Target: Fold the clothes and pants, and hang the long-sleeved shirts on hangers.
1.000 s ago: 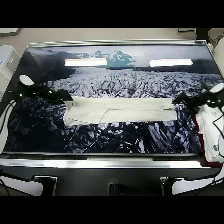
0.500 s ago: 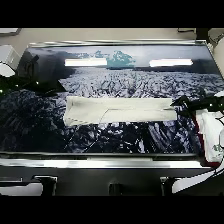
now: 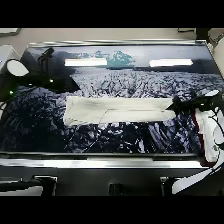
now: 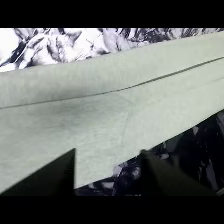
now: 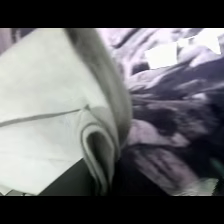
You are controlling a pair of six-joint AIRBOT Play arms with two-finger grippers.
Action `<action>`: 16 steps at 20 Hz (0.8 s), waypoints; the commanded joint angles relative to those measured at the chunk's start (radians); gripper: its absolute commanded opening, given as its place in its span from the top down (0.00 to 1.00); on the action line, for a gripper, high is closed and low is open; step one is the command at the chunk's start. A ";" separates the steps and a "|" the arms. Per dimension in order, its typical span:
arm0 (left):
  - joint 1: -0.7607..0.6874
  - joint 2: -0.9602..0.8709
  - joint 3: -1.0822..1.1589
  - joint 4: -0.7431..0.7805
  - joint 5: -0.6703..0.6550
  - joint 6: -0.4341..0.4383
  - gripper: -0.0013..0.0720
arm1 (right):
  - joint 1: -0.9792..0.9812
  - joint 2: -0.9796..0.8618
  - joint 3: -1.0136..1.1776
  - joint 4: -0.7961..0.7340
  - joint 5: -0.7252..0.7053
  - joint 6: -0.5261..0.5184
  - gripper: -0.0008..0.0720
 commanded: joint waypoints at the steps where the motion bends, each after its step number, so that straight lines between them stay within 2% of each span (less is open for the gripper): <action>1: -0.118 -0.036 -0.002 0.000 0.174 -0.047 0.84 | 0.012 0.068 0.003 0.111 0.041 -0.031 0.94; 2: -0.159 -0.062 -0.002 0.001 0.215 -0.062 0.91 | 0.014 0.106 0.003 0.137 0.059 -0.031 0.94; 5: -0.294 -0.182 -0.002 0.000 0.307 -0.170 0.95 | 0.029 0.236 0.003 0.157 0.135 -0.030 0.94; 8: -0.376 -0.302 -0.002 -0.023 0.312 -0.296 0.95 | 0.064 0.389 0.002 0.158 0.163 -0.013 0.94; 10: -0.414 -0.367 -0.002 -0.154 0.381 -0.315 0.95 | 0.091 0.480 0.002 0.161 0.161 0.002 0.94; 12: -0.456 -0.423 -0.002 -0.340 0.496 -0.315 0.95 | 0.114 0.549 0.002 0.167 0.165 0.008 0.94; 14: -0.500 -0.470 -0.002 -0.459 0.602 -0.316 0.95 | 0.145 0.619 0.002 0.169 0.165 0.019 0.94; 16: -0.547 -0.508 -0.001 -0.575 0.639 -0.341 0.95 | 0.159 0.683 0.002 0.169 0.164 0.036 0.94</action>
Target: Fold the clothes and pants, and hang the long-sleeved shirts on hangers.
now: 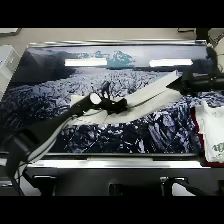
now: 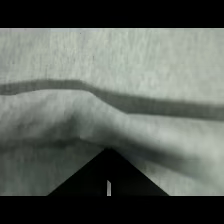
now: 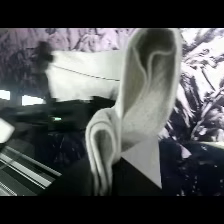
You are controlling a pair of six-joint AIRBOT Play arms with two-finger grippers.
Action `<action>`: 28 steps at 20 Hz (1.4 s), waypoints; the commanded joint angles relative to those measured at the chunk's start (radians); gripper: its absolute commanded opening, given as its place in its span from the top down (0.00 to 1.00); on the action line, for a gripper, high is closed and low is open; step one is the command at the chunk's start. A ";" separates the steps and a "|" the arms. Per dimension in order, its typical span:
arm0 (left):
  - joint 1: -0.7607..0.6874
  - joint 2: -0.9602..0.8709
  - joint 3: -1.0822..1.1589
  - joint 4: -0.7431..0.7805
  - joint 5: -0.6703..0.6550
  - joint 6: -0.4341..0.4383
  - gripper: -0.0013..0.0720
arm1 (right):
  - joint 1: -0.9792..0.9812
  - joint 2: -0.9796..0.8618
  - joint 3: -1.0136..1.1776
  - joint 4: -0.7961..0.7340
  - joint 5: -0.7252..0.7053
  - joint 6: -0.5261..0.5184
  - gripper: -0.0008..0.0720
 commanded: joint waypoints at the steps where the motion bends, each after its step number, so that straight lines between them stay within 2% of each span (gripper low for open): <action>1: -0.094 -0.081 0.003 -0.272 0.141 -0.031 0.95 | 0.047 0.116 0.000 0.008 0.001 0.030 0.94; 5: -0.233 -0.157 0.109 -0.515 0.318 -0.031 0.95 | 0.110 0.154 0.000 0.011 0.001 0.056 0.93; 7: -0.262 -0.199 0.197 -0.522 0.339 -0.030 0.95 | 0.122 0.145 0.000 -0.019 -0.010 0.071 0.93; 9: -0.238 -0.212 0.210 -0.509 0.302 0.056 0.95 | 0.122 0.118 0.000 -0.019 -0.038 0.074 0.93; 11: -0.160 -0.205 0.204 -0.346 0.122 0.074 0.95 | 0.146 0.075 0.000 0.027 -0.082 0.070 0.94; 15: 0.056 -0.077 0.204 0.261 -0.299 0.049 0.95 | 0.294 -0.050 0.000 0.062 -0.154 0.043 0.93; 17: 0.177 0.045 0.204 0.577 -0.449 0.043 0.95 | 0.373 -0.122 0.000 0.074 -0.221 0.043 0.93; 18: 0.238 0.101 0.204 0.682 -0.499 0.044 0.95 | 0.411 -0.163 0.000 0.090 -0.252 0.043 0.93; 20: 0.371 0.214 0.204 0.784 -0.572 0.056 0.95 | 0.480 -0.248 0.000 0.130 -0.312 0.044 0.93; 23: 0.543 0.358 0.204 0.785 -0.618 0.066 0.95 | 0.573 -0.379 0.000 0.182 -0.424 0.053 0.93; 25: 0.604 0.433 0.204 0.785 -0.620 0.066 0.95 | 0.624 -0.468 0.000 0.263 -0.496 0.056 0.92; 26: 0.621 0.459 0.204 0.785 -0.620 0.066 0.95 | 0.642 -0.505 0.000 0.318 -0.515 0.059 0.80; 28: 0.638 0.489 0.204 0.787 -0.621 0.080 0.95 | 0.663 -0.563 0.000 0.424 -0.500 0.071 0.33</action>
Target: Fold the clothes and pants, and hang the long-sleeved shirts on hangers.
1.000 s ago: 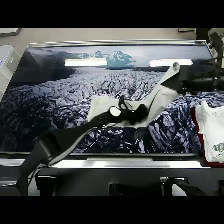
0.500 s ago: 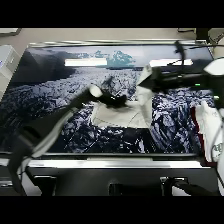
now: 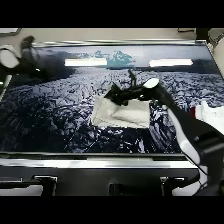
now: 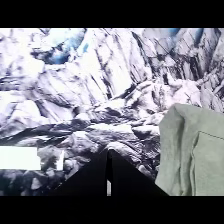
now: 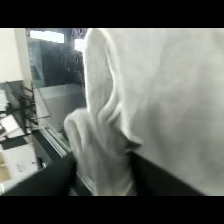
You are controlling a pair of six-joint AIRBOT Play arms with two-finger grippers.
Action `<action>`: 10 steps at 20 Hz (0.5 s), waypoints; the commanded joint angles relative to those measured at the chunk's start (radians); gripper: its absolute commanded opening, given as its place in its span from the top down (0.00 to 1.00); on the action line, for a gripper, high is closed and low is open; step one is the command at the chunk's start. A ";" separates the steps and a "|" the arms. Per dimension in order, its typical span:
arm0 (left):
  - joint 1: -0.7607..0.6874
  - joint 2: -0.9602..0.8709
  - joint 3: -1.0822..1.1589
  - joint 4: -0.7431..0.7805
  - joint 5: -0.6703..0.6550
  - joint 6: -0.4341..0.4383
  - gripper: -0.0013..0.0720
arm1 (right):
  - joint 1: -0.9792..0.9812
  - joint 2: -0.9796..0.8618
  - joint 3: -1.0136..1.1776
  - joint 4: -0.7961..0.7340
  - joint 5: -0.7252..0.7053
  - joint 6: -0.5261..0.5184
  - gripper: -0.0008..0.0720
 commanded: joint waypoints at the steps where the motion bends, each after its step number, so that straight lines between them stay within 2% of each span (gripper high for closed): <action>1: 0.067 0.079 0.001 0.046 -0.032 0.018 0.95 | 0.047 -0.105 0.000 0.164 -0.013 0.010 0.18; 3: 0.071 0.079 0.000 0.055 -0.042 0.019 0.95 | -0.017 -0.088 0.000 0.153 0.076 -0.024 0.13; 5: 0.071 0.079 0.000 0.056 -0.045 0.023 0.95 | -0.137 -0.042 0.001 0.046 0.122 -0.002 0.13; 7: 0.071 0.080 0.000 0.056 -0.050 0.026 0.95 | -0.288 0.024 0.001 -0.177 0.155 0.081 0.12; 8: 0.071 0.080 0.000 0.056 -0.052 0.026 0.95 | -0.364 0.053 0.001 -0.325 0.195 0.125 0.07; 10: 0.069 0.080 0.000 0.056 -0.056 0.026 0.95 | -0.482 0.071 -0.004 -0.580 0.325 0.189 0.05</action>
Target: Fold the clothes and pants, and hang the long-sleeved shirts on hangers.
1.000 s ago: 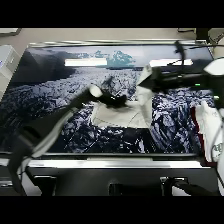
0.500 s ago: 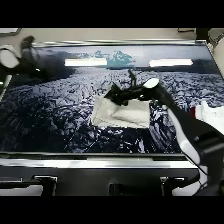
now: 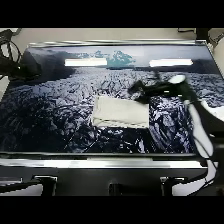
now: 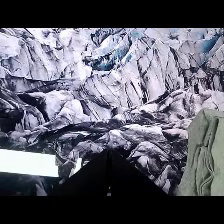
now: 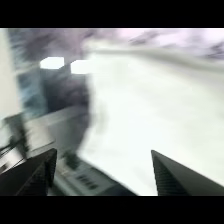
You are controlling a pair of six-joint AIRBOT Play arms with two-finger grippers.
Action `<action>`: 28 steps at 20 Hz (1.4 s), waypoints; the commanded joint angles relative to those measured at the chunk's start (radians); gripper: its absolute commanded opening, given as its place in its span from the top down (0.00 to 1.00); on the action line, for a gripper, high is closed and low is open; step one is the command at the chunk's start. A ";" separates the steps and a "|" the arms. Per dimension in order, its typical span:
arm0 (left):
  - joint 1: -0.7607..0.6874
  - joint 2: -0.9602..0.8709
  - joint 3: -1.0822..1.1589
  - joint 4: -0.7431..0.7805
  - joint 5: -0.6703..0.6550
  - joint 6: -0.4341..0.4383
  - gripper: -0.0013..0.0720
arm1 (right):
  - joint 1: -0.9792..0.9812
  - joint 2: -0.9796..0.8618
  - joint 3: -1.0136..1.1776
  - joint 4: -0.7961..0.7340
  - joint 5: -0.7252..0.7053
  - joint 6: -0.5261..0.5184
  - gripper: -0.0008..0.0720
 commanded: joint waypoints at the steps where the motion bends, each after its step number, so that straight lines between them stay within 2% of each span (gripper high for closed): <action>1: 0.001 0.003 0.001 0.006 -0.010 0.003 0.95 | -0.199 0.040 -0.027 -0.416 0.187 0.099 0.05; 2: -0.003 0.003 0.001 0.006 -0.010 0.003 0.95 | -0.223 0.040 -0.069 -0.428 0.186 0.091 0.04; 4: -0.010 0.003 0.001 0.005 -0.010 0.002 0.95 | -0.224 0.039 -0.175 -0.351 0.120 0.003 0.04; 8: -0.042 0.003 0.001 0.002 -0.010 -0.001 0.95 | -0.201 -0.017 -0.264 -0.058 0.028 -0.222 0.07; 11: -0.069 0.003 0.001 0.002 -0.010 -0.002 0.95 | -0.177 -0.059 -0.264 0.013 0.026 -0.248 0.20; 12: -0.078 0.003 0.001 0.002 -0.010 -0.002 0.95 | -0.166 -0.069 -0.264 0.014 0.033 -0.251 0.31; 14: -0.089 0.003 0.001 0.001 -0.009 -0.002 0.95 | -0.150 -0.071 -0.260 0.053 0.071 -0.313 0.86; 15: -0.093 0.003 0.001 0.002 -0.009 -0.001 0.95 | -0.157 -0.070 -0.246 0.108 0.113 -0.354 0.93; 17: -0.097 0.003 0.001 -0.001 -0.009 -0.001 0.95 | -0.206 -0.048 -0.183 0.203 0.189 -0.394 0.93; 19: -0.097 0.004 0.001 -0.001 -0.009 -0.001 0.95 | -0.282 0.000 -0.082 0.198 0.227 -0.367 0.93; 24: -0.097 0.003 0.001 -0.001 -0.008 0.003 0.95 | -0.574 0.140 0.167 0.008 0.248 -0.139 0.93; 28: -0.097 0.003 0.001 -0.002 -0.006 0.003 0.95 | -0.816 0.208 0.291 -0.005 0.254 -0.049 0.93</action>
